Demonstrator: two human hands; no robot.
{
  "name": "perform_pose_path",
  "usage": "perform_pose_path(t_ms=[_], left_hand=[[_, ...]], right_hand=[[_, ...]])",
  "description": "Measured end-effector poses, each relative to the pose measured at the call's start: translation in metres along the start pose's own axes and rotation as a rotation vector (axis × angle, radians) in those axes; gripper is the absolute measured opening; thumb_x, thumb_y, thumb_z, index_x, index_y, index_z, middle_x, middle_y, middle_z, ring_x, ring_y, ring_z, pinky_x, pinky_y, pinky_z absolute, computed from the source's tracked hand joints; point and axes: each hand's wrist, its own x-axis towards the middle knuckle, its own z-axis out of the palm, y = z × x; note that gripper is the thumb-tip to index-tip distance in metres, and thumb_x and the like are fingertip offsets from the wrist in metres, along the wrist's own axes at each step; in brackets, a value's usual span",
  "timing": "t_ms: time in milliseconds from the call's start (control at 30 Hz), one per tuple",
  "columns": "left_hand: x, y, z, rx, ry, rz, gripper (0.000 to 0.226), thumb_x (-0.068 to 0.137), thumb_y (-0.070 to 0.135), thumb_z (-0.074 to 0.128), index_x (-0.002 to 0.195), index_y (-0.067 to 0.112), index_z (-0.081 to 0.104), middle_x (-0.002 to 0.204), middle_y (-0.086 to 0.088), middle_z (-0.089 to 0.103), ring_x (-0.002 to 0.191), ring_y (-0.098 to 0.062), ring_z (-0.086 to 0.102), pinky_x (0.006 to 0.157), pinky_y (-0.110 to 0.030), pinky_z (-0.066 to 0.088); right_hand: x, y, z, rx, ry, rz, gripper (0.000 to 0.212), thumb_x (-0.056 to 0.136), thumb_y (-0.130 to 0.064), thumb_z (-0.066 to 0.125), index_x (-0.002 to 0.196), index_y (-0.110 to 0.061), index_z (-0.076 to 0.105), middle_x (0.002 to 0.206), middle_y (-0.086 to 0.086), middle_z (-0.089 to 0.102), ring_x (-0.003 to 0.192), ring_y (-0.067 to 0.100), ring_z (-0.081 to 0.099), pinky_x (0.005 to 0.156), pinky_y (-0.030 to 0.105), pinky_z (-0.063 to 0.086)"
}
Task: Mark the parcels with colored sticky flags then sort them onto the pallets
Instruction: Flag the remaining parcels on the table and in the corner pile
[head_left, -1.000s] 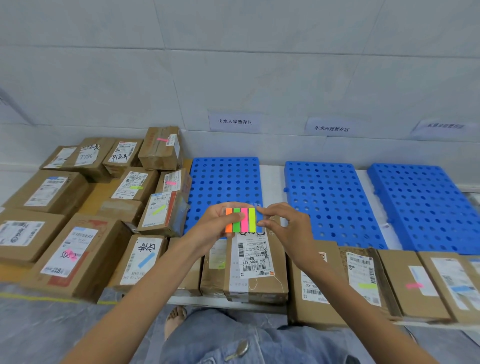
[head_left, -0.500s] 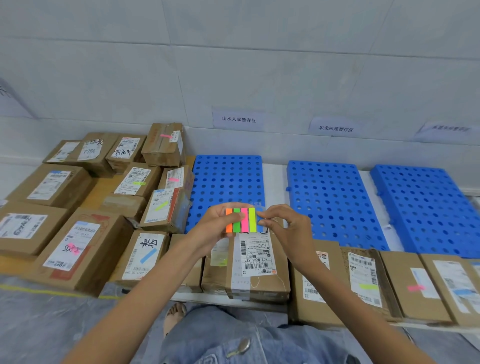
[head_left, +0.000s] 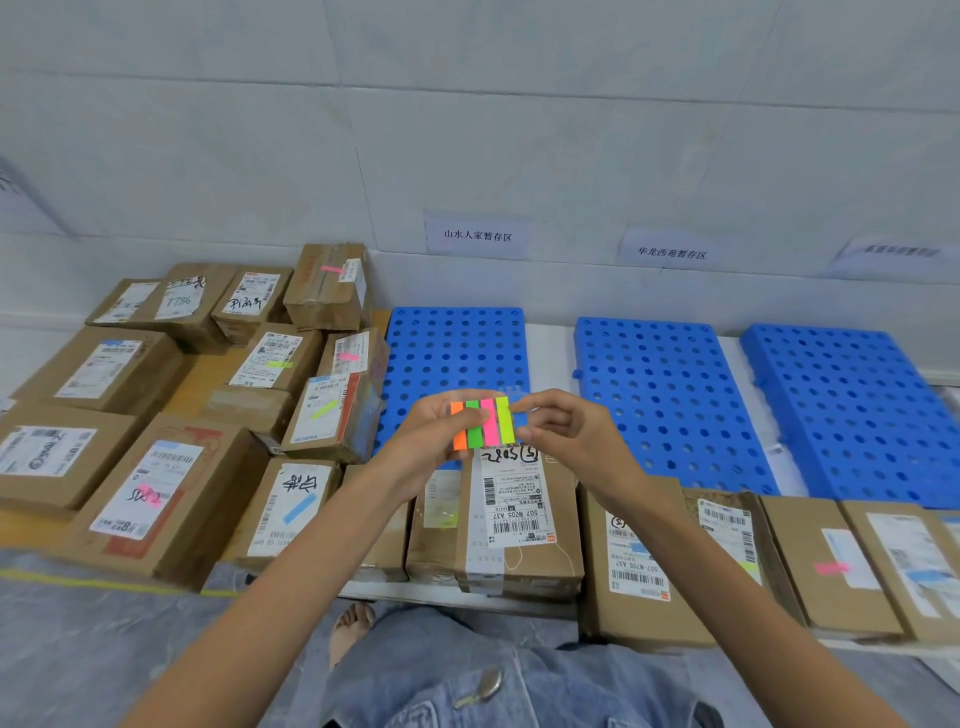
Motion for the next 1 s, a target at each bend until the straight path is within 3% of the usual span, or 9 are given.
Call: perform_pose_path(t_ms=[167, 333, 433, 533, 733, 833, 1000], left_hand=[[0.0, 0.0, 0.0, 0.016, 0.026, -0.003, 0.018, 0.09, 0.014, 0.06, 0.103, 0.023, 0.069, 0.078, 0.0, 0.069, 0.061, -0.005, 0.058, 0.051, -0.018, 0.044], [-0.001, 0.0, 0.0, 0.009, 0.02, -0.004, 0.018, 0.091, 0.012, 0.059, 0.102, 0.023, 0.068, 0.079, -0.001, 0.07, 0.062, -0.006, 0.059, 0.048, -0.017, 0.043], [-0.001, -0.001, -0.001, 0.0, 0.024, -0.016, 0.02, 0.091, 0.01, 0.058, 0.105, 0.019, 0.068, 0.081, -0.005, 0.07, 0.062, -0.008, 0.06, 0.046, -0.017, 0.043], [-0.001, -0.002, -0.002, 0.012, 0.036, -0.024, 0.022, 0.091, 0.008, 0.058, 0.11, 0.014, 0.067, 0.081, -0.006, 0.07, 0.062, -0.009, 0.062, 0.046, -0.018, 0.045], [0.002, -0.004, -0.003, 0.034, 0.054, -0.047, 0.025, 0.091, 0.008, 0.058, 0.115, 0.011, 0.066, 0.083, -0.007, 0.069, 0.064, -0.013, 0.057, 0.046, -0.019, 0.044], [0.002, -0.004, -0.003, 0.058, 0.052, -0.054, 0.024, 0.091, 0.009, 0.059, 0.113, 0.013, 0.067, 0.083, -0.005, 0.069, 0.064, -0.014, 0.057, 0.048, -0.02, 0.046], [0.002, -0.003, -0.001, 0.066, 0.049, -0.059, 0.022, 0.091, 0.009, 0.058, 0.112, 0.013, 0.066, 0.077, -0.004, 0.069, 0.051, -0.007, 0.056, 0.048, -0.019, 0.047]], right_hand=[[0.0, 0.003, 0.005, -0.003, 0.062, -0.012, 0.017, 0.08, -0.005, 0.07, 0.095, -0.014, 0.07, 0.068, 0.005, 0.064, 0.07, 0.012, 0.064, 0.075, 0.021, 0.052], [-0.001, 0.004, 0.009, -0.053, 0.12, -0.071, 0.012, 0.082, -0.008, 0.07, 0.094, -0.011, 0.071, 0.068, 0.008, 0.069, 0.072, 0.016, 0.068, 0.072, 0.017, 0.051], [-0.002, 0.005, 0.011, -0.168, 0.141, -0.122, 0.004, 0.081, -0.011, 0.071, 0.084, -0.014, 0.07, 0.066, 0.001, 0.069, 0.07, 0.012, 0.068, 0.074, 0.019, 0.053], [-0.002, 0.009, 0.009, -0.391, 0.2, -0.23, 0.008, 0.081, -0.018, 0.072, 0.078, -0.019, 0.065, 0.072, -0.008, 0.066, 0.068, 0.005, 0.062, 0.067, 0.017, 0.052], [0.001, 0.02, 0.001, -0.908, 0.216, -0.564, 0.013, 0.087, -0.03, 0.06, 0.086, -0.018, 0.064, 0.083, -0.008, 0.054, 0.074, 0.0, 0.045, 0.051, 0.026, 0.047], [-0.001, 0.02, -0.002, -1.123, 0.201, -0.759, 0.005, 0.085, -0.018, 0.066, 0.087, -0.013, 0.064, 0.082, -0.002, 0.055, 0.072, 0.01, 0.051, 0.041, 0.028, 0.042], [0.0, 0.022, -0.004, -1.278, 0.167, -0.859, 0.031, 0.066, 0.008, 0.075, 0.09, -0.01, 0.066, 0.083, 0.002, 0.058, 0.069, 0.014, 0.053, 0.037, 0.025, 0.037]])
